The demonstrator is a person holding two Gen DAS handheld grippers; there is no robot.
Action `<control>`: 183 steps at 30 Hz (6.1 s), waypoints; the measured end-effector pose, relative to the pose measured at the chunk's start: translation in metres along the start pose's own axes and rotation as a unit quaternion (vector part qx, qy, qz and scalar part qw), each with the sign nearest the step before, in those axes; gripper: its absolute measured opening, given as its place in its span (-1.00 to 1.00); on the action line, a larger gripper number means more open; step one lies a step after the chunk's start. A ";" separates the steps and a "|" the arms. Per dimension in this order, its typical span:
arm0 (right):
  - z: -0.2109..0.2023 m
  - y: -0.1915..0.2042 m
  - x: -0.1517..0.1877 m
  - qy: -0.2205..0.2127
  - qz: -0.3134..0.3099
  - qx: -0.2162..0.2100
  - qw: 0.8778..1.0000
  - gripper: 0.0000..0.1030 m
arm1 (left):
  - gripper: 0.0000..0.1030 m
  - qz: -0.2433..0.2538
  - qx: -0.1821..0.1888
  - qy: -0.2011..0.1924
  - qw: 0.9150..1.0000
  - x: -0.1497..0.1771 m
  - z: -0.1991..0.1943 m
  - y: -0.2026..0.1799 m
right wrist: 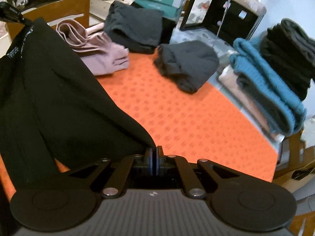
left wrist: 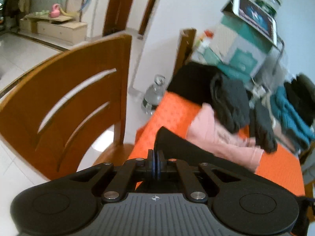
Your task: Fold clothes
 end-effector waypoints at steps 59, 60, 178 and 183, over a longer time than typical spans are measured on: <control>-0.064 -0.006 0.244 0.065 0.671 0.111 0.730 0.24 | 0.32 -0.132 -0.007 0.165 0.977 0.143 -0.023 0.055; -0.060 -0.006 0.246 0.062 0.681 0.108 0.722 0.23 | 0.15 -0.126 -0.015 0.160 0.979 0.143 -0.023 0.054; -0.164 -0.068 0.314 0.056 0.524 0.198 0.826 -0.16 | 0.02 0.180 0.123 0.164 0.962 0.110 -0.015 -0.158; -0.127 -0.097 0.279 0.047 0.485 0.147 0.861 -0.16 | 0.07 0.126 0.091 0.128 0.980 0.084 0.004 -0.156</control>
Point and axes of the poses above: each gripper's, at about its wrist camera, not at the fingertips, and z roughly the way its jaws point, y to its left, x to its underside, the point moved 6 cm from there along z, roughly the way its jaws point, and after that the axes turned 4 degrees about -z, right-handed, at the moved point
